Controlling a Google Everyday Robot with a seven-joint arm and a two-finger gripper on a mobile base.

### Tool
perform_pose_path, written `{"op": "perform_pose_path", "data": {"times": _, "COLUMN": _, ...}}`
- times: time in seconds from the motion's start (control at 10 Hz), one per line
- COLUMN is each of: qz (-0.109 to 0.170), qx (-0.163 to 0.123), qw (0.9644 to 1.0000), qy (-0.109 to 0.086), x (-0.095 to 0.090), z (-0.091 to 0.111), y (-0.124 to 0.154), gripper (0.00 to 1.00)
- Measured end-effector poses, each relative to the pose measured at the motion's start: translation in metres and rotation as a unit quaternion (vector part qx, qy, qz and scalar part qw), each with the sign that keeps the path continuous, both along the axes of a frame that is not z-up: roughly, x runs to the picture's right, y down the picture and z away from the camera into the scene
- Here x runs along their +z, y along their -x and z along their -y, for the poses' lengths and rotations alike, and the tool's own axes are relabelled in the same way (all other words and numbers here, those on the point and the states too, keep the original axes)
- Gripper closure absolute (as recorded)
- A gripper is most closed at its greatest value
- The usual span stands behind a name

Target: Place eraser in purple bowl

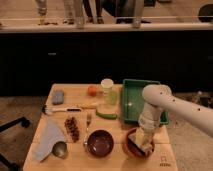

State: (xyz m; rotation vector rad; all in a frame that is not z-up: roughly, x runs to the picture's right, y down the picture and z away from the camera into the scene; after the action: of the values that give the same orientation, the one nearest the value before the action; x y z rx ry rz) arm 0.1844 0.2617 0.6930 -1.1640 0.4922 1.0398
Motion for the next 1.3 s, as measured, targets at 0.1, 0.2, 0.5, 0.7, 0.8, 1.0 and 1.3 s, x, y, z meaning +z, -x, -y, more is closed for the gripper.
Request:
{"op": "perform_pose_path", "data": {"times": 0.1, "qz": 0.003, "qx": 0.0, "qw": 1.0, "qy": -0.008, "x": -0.005, "z": 0.003, "y": 0.0, "gripper": 1.0}}
{"op": "perform_pose_path", "data": {"times": 0.2, "qz": 0.006, "qx": 0.0, "qw": 0.9999, "qy": -0.015, "x": -0.008, "z": 0.005, "y": 0.0, "gripper": 1.0}}
{"op": "perform_pose_path", "data": {"times": 0.5, "qz": 0.033, "qx": -0.001, "qw": 0.9985, "qy": -0.045, "x": -0.037, "z": 0.013, "y": 0.004, "gripper": 1.0}}
{"op": "perform_pose_path", "data": {"times": 0.7, "qz": 0.055, "qx": -0.005, "qw": 0.9965, "qy": -0.062, "x": -0.054, "z": 0.015, "y": 0.009, "gripper": 1.0}}
{"op": "perform_pose_path", "data": {"times": 0.8, "qz": 0.063, "qx": -0.008, "qw": 0.9958, "qy": -0.066, "x": -0.059, "z": 0.016, "y": 0.012, "gripper": 1.0}}
{"op": "perform_pose_path", "data": {"times": 1.0, "qz": 0.086, "qx": -0.023, "qw": 0.9933, "qy": -0.074, "x": -0.07, "z": 0.012, "y": 0.022, "gripper": 1.0}}
{"op": "perform_pose_path", "data": {"times": 1.3, "qz": 0.119, "qx": -0.05, "qw": 0.9882, "qy": -0.082, "x": -0.084, "z": 0.006, "y": 0.043, "gripper": 1.0}}
